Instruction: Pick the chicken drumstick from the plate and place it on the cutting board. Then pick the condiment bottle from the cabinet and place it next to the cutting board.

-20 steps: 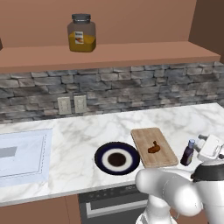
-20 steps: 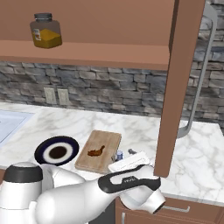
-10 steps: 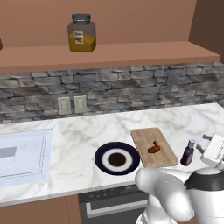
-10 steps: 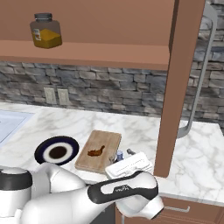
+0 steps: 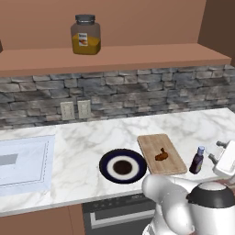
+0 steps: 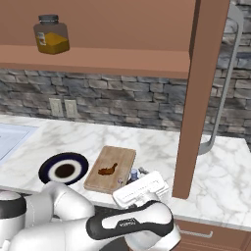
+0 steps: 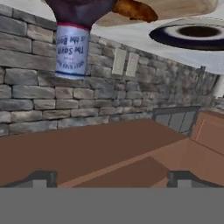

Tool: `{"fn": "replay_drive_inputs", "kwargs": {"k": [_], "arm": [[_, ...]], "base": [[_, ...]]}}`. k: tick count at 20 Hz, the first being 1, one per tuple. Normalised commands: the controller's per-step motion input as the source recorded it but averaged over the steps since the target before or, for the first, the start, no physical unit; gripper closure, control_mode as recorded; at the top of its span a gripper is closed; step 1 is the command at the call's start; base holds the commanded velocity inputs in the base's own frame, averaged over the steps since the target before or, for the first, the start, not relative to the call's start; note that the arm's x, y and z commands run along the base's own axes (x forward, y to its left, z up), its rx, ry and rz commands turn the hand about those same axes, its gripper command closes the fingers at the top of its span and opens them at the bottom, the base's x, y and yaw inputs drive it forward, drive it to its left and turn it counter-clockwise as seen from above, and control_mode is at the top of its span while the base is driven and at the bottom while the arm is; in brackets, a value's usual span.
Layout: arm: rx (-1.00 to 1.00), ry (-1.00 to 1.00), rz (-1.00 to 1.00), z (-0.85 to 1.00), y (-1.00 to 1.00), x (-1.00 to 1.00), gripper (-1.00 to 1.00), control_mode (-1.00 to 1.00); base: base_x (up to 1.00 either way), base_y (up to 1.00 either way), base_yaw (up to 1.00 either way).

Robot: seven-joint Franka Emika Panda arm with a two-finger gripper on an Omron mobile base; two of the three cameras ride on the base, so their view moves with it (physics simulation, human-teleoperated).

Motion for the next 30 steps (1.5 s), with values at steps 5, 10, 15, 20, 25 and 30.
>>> {"fn": "replay_drive_inputs", "kwargs": {"k": [5,10,15,20,25,30], "arm": [[-0.17,0.00,-0.06,0.31,0.17,-0.18,-1.00,-1.00],[-0.23,0.00,-0.07,0.18,0.28,-0.13,-1.00,-1.00],[-0.25,0.00,-0.09,0.05,0.35,-0.17,-1.00,-1.00],[-0.33,-0.04,-0.09,0.15,0.30,-0.16,-1.00,-1.00],[-0.41,-0.14,-0.07,0.07,0.15,-0.18,-1.00,-1.00],[-0.37,-0.28,-0.06,0.00,0.01,-0.31,-1.00,-1.00]], "base": [[0.00,0.00,0.00],[0.00,0.00,0.00],[0.00,0.00,0.00],[0.00,0.00,0.00],[0.00,0.00,0.00],[0.00,0.00,0.00]]}}
